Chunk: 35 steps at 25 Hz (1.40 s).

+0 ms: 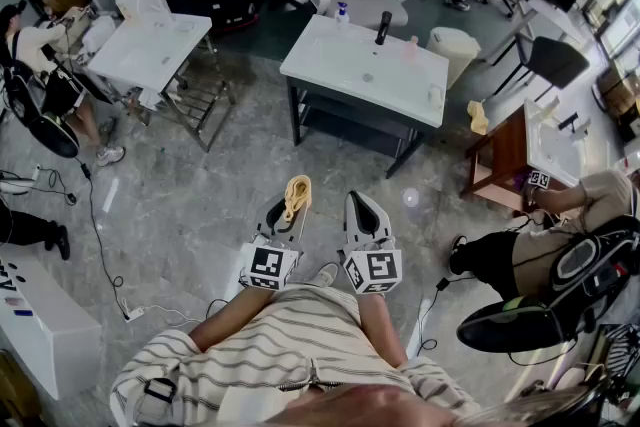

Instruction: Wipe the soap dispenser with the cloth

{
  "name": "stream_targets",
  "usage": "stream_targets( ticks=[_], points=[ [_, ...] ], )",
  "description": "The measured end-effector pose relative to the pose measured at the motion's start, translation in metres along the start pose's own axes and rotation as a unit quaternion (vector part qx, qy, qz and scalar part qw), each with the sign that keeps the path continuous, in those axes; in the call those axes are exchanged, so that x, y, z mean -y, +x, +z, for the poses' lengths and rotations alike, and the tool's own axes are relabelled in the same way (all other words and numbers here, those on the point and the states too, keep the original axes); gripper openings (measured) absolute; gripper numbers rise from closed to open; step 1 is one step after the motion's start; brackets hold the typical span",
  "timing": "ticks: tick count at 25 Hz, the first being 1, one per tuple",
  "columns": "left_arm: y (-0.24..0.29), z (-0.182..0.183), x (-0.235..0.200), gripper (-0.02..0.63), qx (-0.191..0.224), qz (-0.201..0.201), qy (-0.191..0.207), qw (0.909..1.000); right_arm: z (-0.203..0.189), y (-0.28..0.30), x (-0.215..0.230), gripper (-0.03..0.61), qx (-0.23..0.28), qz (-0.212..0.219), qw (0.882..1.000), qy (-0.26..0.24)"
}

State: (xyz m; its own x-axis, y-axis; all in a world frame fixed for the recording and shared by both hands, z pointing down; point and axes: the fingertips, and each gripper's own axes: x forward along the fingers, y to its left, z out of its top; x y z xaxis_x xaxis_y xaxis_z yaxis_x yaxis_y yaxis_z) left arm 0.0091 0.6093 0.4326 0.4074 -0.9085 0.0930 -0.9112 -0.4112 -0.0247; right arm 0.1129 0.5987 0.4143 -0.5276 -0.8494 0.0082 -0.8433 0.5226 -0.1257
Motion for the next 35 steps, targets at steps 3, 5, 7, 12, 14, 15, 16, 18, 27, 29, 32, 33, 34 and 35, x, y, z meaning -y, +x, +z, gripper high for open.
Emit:
stream_targets(
  ticks=[3,5,7,12,14,15,16,18,27,29,32,33,34,35],
  points=[
    [0.003,-0.003,-0.001,0.092,-0.002,-0.001,-0.001,1.0000,-0.002,0.004,0.000,0.000,-0.001,0.002,1.000,-0.001],
    [0.006,-0.002,-0.001,0.092,-0.003,-0.003,0.001,1.0000,-0.002,0.008,0.000,0.000,-0.001,0.005,1.000,-0.003],
    [0.011,-0.002,-0.001,0.092,-0.002,-0.005,0.005,1.0000,-0.002,0.012,0.002,0.000,0.000,0.007,1.000,-0.004],
    [0.029,0.003,0.001,0.092,0.002,-0.003,0.011,0.9999,0.005,0.021,0.018,0.000,0.010,0.015,1.000,0.003],
    [0.036,0.003,0.005,0.092,0.003,0.000,0.011,0.9999,0.007,0.023,0.025,0.000,0.012,0.023,1.000,0.006],
    [0.039,0.003,0.007,0.092,0.004,0.000,0.010,0.9999,0.007,0.024,0.029,0.000,0.013,0.026,1.000,0.006],
    [0.042,0.003,0.010,0.092,0.005,0.000,0.012,0.9999,0.007,0.024,0.032,0.000,0.013,0.028,1.000,0.006],
    [0.048,0.002,0.014,0.092,0.009,-0.001,0.018,0.9998,0.008,0.026,0.038,0.000,0.014,0.028,1.000,0.000],
    [0.078,-0.012,0.009,0.092,-0.007,0.013,0.004,0.9999,-0.008,0.051,0.062,0.000,-0.001,0.037,0.999,0.011],
    [0.090,-0.015,0.002,0.092,-0.012,0.011,0.003,0.9999,-0.011,0.063,0.066,0.000,-0.007,0.038,0.999,0.011],
    [0.112,-0.014,-0.017,0.092,-0.009,0.014,-0.002,0.9999,-0.009,0.089,0.076,0.000,-0.009,0.035,0.999,0.008],
    [0.121,-0.013,-0.025,0.092,-0.006,0.015,-0.004,0.9999,-0.007,0.100,0.080,0.000,-0.008,0.035,0.999,0.006],
    [0.132,-0.011,-0.033,0.092,-0.002,0.015,-0.005,0.9999,-0.005,0.112,0.085,0.000,-0.006,0.034,0.999,0.004],
    [0.142,-0.009,-0.041,0.092,0.000,0.015,-0.005,0.9999,-0.003,0.124,0.089,0.000,-0.004,0.034,0.999,0.002]
  ],
)
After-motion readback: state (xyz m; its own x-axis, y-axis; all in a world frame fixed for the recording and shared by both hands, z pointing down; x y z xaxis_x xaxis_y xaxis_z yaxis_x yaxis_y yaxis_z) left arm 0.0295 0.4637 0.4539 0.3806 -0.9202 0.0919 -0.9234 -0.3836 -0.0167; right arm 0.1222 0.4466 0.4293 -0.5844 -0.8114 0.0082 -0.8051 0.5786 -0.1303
